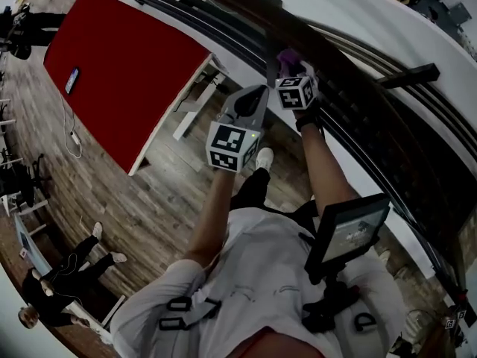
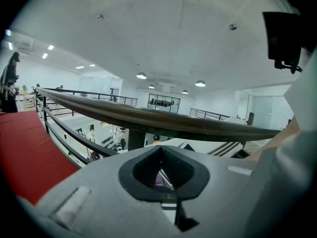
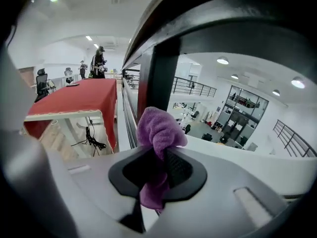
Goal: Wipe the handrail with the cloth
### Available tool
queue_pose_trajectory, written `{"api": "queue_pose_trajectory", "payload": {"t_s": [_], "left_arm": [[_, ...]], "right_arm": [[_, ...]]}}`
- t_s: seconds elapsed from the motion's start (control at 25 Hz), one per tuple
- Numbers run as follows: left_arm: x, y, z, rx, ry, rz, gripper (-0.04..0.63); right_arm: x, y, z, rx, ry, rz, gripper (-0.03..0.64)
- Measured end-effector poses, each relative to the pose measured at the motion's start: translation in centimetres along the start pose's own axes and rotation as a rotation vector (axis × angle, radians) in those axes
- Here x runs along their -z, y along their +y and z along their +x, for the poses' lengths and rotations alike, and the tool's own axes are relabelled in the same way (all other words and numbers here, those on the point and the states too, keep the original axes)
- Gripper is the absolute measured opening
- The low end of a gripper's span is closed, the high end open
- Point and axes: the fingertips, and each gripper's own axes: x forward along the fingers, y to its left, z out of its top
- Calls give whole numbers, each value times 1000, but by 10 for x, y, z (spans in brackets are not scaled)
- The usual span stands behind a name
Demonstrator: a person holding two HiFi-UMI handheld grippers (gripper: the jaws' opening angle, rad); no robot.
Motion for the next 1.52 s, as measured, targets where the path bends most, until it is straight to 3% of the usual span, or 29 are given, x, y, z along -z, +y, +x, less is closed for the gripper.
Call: {"api": "queue_pose_trajectory", "payload": {"t_s": [0.2,0.64,1.52], "left_arm": [[12,-22,4,15,16,-9,0],[25,-88,25,75,29,28,0],[31,-222,64,332,80,120,0]], "right_arm": [[12,-16,-19,-12,3,93,57],[65,-59,-57,-18,-7,187,55],[149,-129,-135,107,22,304,55]]}}
